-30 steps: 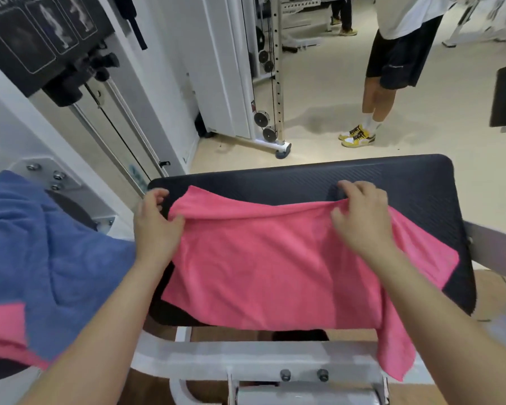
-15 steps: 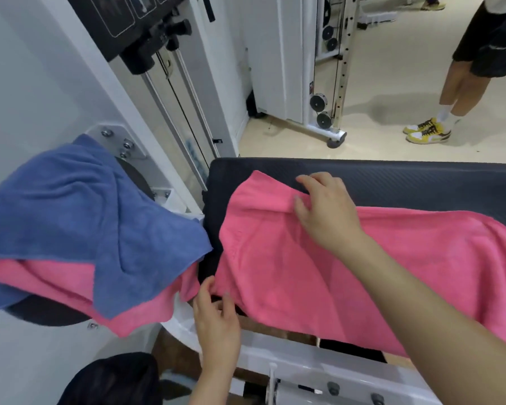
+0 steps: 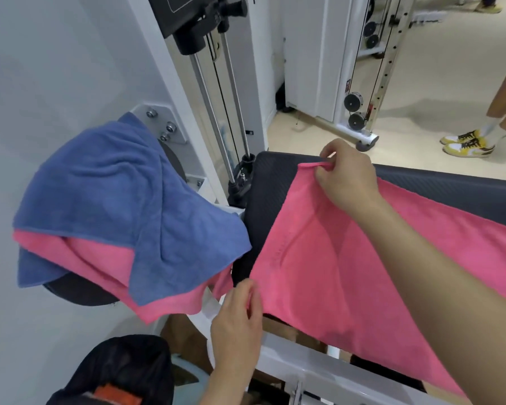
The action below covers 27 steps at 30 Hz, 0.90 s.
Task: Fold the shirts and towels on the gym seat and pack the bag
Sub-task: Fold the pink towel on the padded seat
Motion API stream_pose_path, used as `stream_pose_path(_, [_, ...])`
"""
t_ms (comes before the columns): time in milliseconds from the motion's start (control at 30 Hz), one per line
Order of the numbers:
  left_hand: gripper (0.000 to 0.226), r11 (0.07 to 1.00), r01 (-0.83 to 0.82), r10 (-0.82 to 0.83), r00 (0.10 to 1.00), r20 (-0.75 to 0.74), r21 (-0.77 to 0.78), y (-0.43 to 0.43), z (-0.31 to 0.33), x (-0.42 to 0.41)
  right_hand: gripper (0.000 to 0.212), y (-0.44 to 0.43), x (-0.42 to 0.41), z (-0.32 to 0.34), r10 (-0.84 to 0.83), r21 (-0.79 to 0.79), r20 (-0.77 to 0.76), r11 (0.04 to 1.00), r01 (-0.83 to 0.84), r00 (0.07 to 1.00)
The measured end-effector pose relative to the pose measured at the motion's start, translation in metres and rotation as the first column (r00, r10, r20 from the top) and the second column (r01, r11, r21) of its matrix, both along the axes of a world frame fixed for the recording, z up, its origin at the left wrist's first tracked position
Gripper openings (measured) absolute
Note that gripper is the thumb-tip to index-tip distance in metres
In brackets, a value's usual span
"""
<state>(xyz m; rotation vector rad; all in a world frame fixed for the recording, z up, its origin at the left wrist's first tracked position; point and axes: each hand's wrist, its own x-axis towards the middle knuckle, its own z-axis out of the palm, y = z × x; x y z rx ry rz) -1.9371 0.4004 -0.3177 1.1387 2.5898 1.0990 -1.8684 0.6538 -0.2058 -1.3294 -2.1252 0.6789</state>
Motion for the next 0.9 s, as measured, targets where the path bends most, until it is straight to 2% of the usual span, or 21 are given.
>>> stream_pose_path(67, [0.029,0.995,0.065,-0.072,0.991,-0.108,-0.071,0.002,-0.005,-0.006,0.027,0.007,-0.01,-0.003,0.034,0.056,0.048,0.998,-0.037,0.998])
stream_pose_path(133, [0.041,0.983,0.092,-0.123,0.973,-0.195,-0.159,0.005,-0.008,-0.013,0.024,0.013,-0.02,-0.008,0.073,0.108,0.124,0.99,-0.086,0.99])
stream_pose_path(267, [0.074,0.943,0.043,-0.176,0.907,-0.384,-0.33,0.011,-0.01,-0.021,0.02,0.019,-0.041,-0.01,0.111,0.208,0.201,0.966,-0.153,0.973])
stream_pose_path(333, [0.082,0.932,0.014,-0.169,0.9,-0.402,-0.361,0.011,-0.008,-0.022,0.016,0.022,-0.051,-0.011,0.14,0.234,0.243,0.952,-0.198,0.96])
stream_pose_path(400, [0.087,0.921,-0.014,-0.145,0.914,-0.378,-0.389,0.01,-0.006,-0.022,0.023,0.025,-0.058,-0.011,0.138,0.251,0.297,0.943,-0.216,0.945])
stream_pose_path(467, [0.087,0.918,-0.036,-0.124,0.921,-0.37,-0.395,0.009,-0.003,-0.024,0.035,0.028,-0.064,-0.01,0.1,0.255,0.34,0.947,-0.194,0.935])
stream_pose_path(567, [0.069,0.897,-0.065,-0.1,0.934,-0.344,-0.437,0.01,-0.006,-0.026,0.05,0.027,-0.071,-0.008,0.073,0.224,0.407,0.958,-0.177,0.911])
stream_pose_path(667, [0.047,0.862,-0.09,-0.038,0.97,-0.24,-0.5,0.011,0.002,-0.028,0.055,0.024,-0.068,-0.002,0.173,0.11,0.45,0.963,-0.246,0.876])
stream_pose_path(700, [0.043,0.863,-0.09,-0.02,0.977,-0.213,-0.496,0.011,0.006,-0.027,0.058,0.022,-0.062,0.0,0.239,0.055,0.428,0.956,-0.289,0.872])
stream_pose_path(767, [0.048,0.881,-0.089,-0.018,0.975,-0.222,-0.464,0.008,0.012,-0.023,0.065,0.012,-0.042,0.005,0.337,-0.009,0.267,0.938,-0.347,0.903])
stream_pose_path(833, [0.06,0.876,-0.046,-0.046,0.983,-0.178,-0.481,0.009,0.027,-0.016,0.06,-0.008,-0.01,0.009,0.321,0.03,0.037,0.946,-0.322,0.946])
stream_pose_path(900, [0.056,0.905,0.068,-0.165,0.966,-0.197,-0.421,0.008,0.031,-0.003,0.051,-0.035,0.034,0.007,0.242,0.04,-0.13,0.97,-0.239,0.961])
